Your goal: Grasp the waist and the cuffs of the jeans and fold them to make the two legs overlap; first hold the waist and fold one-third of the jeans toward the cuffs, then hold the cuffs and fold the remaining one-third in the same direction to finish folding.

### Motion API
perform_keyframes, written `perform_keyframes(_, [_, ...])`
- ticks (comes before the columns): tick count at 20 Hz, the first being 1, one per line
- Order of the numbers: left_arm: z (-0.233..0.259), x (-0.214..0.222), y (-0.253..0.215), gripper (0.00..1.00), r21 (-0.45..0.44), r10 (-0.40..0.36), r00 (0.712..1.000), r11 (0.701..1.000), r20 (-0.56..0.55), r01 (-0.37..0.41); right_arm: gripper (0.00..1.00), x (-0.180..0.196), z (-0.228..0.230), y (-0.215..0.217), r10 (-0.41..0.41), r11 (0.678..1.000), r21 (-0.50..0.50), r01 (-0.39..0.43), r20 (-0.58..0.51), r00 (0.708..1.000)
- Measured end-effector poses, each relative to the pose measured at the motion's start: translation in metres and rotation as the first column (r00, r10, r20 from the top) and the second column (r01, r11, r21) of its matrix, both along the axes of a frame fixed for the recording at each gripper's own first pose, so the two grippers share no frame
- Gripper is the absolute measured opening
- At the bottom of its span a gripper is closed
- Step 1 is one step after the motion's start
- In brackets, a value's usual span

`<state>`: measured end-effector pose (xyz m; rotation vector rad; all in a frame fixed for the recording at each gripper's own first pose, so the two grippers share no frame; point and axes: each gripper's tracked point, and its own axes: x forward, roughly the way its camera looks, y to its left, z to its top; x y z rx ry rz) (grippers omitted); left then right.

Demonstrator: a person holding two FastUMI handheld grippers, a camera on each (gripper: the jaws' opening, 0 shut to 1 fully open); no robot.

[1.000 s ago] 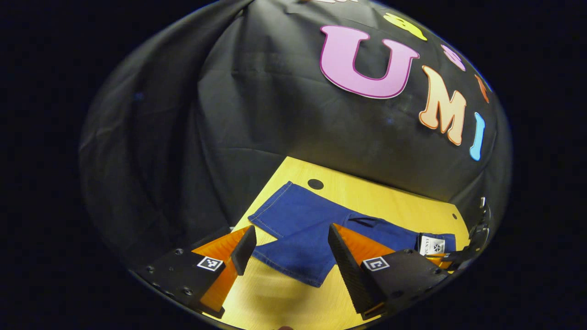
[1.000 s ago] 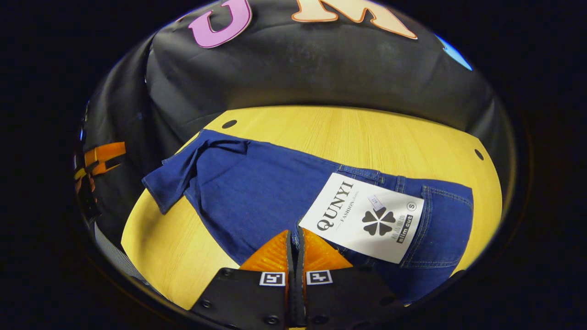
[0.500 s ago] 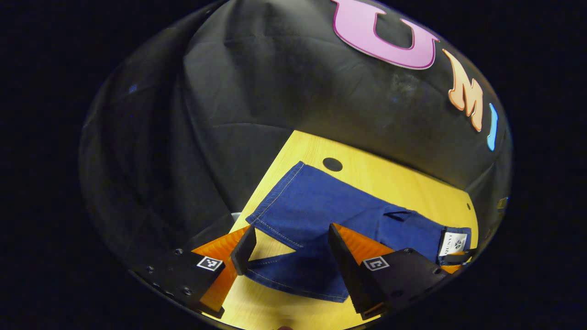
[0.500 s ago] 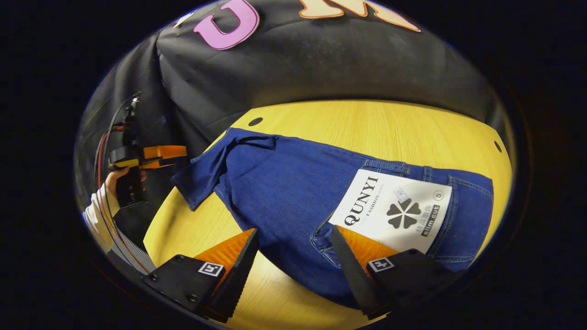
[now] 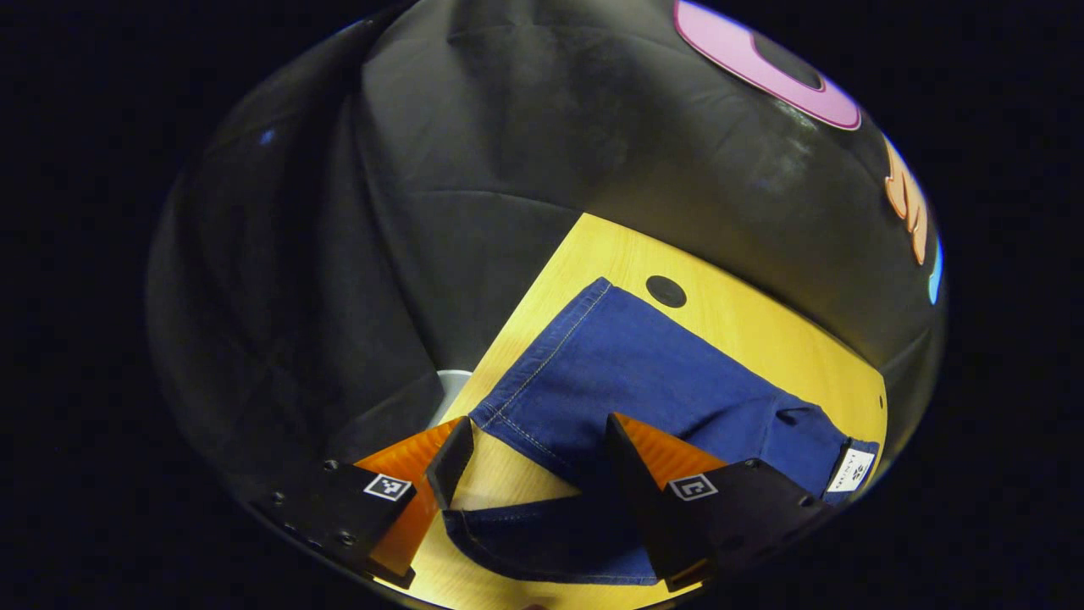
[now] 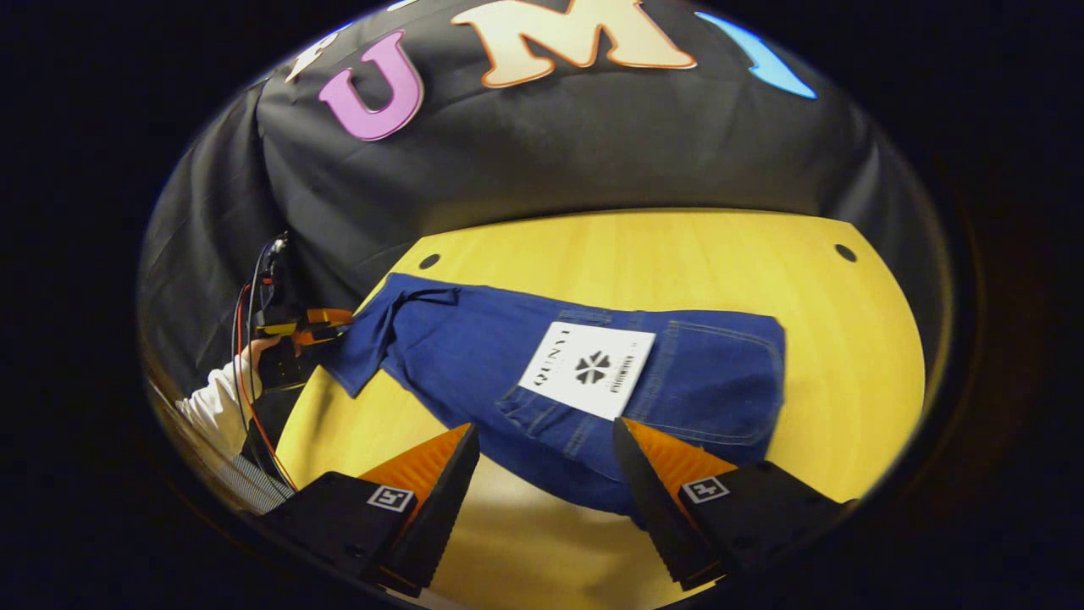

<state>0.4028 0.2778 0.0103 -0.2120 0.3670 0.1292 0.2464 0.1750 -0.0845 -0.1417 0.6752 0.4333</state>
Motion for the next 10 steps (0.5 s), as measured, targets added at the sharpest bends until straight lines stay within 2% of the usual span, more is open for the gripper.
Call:
perform_keyframes(1, [-0.002, 0.005, 0.0, 0.95, -0.007, 0.003, 1.0, 1.0, -0.002, -0.003, 0.94, 0.001, 0.003, -0.009, -0.024, 1.0, 0.0, 0.024, 0.001, 1.0])
perform_keyframes(2, [-0.004, 0.006, 0.001, 0.94, -0.014, 0.007, 1.0, 1.0, -0.004, -0.007, 0.98, 0.003, 0.006, -0.014, -0.043, 0.999, 0.006, 0.043, 0.008, 0.999])
perform_keyframes(4, [-0.004, 0.006, 0.004, 0.94, -0.025, 0.018, 1.0, 1.0, -0.003, -0.019, 0.98, 0.004, 0.012, -0.022, -0.066, 0.998, 0.015, 0.066, 0.024, 0.997])
perform_keyframes(5, [-0.003, 0.007, 0.006, 0.93, -0.029, 0.022, 1.0, 0.999, 0.002, -0.021, 0.94, 0.003, 0.013, -0.024, -0.074, 0.997, 0.013, 0.074, 0.028, 0.997])
perform_keyframes(6, [-0.001, 0.008, 0.008, 0.93, -0.028, 0.021, 1.0, 0.999, 0.012, -0.021, 0.98, 0.001, 0.012, -0.027, -0.078, 0.997, 0.006, 0.078, 0.029, 0.997])
perform_keyframes(8, [0.001, 0.012, 0.013, 0.88, -0.015, 0.028, 1.0, 0.999, 0.011, -0.028, 0.98, -0.005, 0.007, -0.03, -0.08, 0.997, -0.01, 0.08, 0.018, 0.997])
perform_keyframes(10, [0.003, 0.006, 0.018, 0.77, 0.036, 0.04, 0.999, 0.999, -0.016, -0.039, 0.99, -0.012, 0.0, -0.03, -0.078, 0.997, -0.019, 0.078, 0.004, 0.997])
